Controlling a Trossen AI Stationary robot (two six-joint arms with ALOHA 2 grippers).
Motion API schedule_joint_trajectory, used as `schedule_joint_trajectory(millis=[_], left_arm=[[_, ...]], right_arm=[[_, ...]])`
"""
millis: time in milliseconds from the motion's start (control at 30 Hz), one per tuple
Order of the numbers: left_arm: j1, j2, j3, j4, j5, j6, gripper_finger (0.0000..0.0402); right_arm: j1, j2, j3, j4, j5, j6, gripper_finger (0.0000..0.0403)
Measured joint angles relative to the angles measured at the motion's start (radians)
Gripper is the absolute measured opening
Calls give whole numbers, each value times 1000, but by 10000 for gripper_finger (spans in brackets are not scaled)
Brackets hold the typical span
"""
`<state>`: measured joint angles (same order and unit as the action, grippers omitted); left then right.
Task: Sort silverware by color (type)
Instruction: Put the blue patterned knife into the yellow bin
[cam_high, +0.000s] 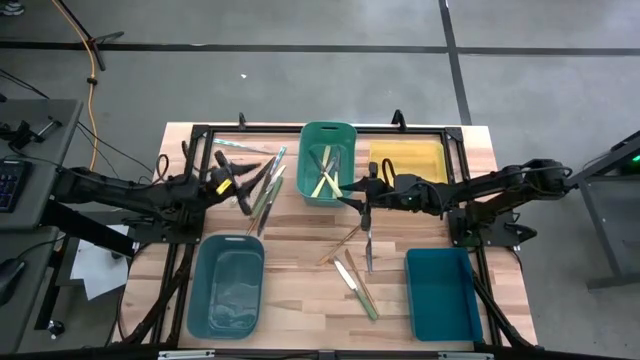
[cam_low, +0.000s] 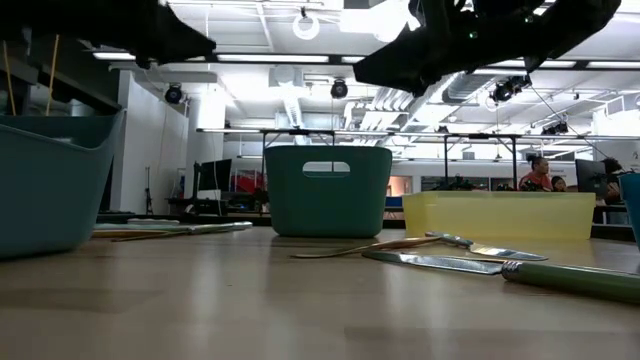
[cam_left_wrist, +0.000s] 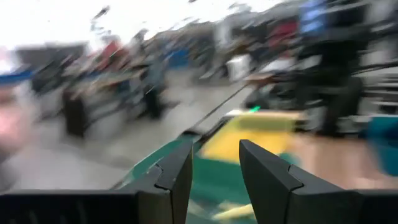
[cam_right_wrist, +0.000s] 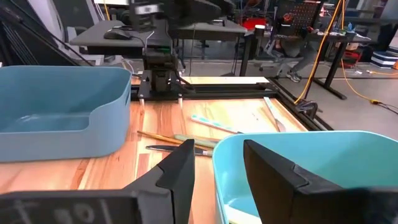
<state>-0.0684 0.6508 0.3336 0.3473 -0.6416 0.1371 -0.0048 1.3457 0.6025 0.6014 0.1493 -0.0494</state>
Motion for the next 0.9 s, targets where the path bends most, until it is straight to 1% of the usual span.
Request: schedule_joint_trajectory(millis=[67,167,233,300,367,433,567,767,900], left_arm=[[28,11,84,-213,-33,-81,126],[91,60,225,-534,-16,-275,126],[139,103,294,-751,-1,-422,126],[182,152,329,-901,39,-542,126],[223,195,328,-1004,89,-621,126],[261,241,311,-1056,137,-668,126],[330,326,255,-1073,267,-702,126],[420,428,207,-978,382,-678,126],[485,482,206,-970,465,-634,126]], right_arm=[[0,0,0,0,0,0,134],[-2,0,0,0,0,0,134],[-2,0,0,0,0,-1,134],[-2,0,0,0,0,-1,134],[-2,0,0,-1,0,-1,134],[-2,0,0,-3,0,-2,134],[-2,0,0,-18,0,-3,134],[-2,0,0,-30,1,-3,134],[-2,0,0,-30,1,-3,134]])
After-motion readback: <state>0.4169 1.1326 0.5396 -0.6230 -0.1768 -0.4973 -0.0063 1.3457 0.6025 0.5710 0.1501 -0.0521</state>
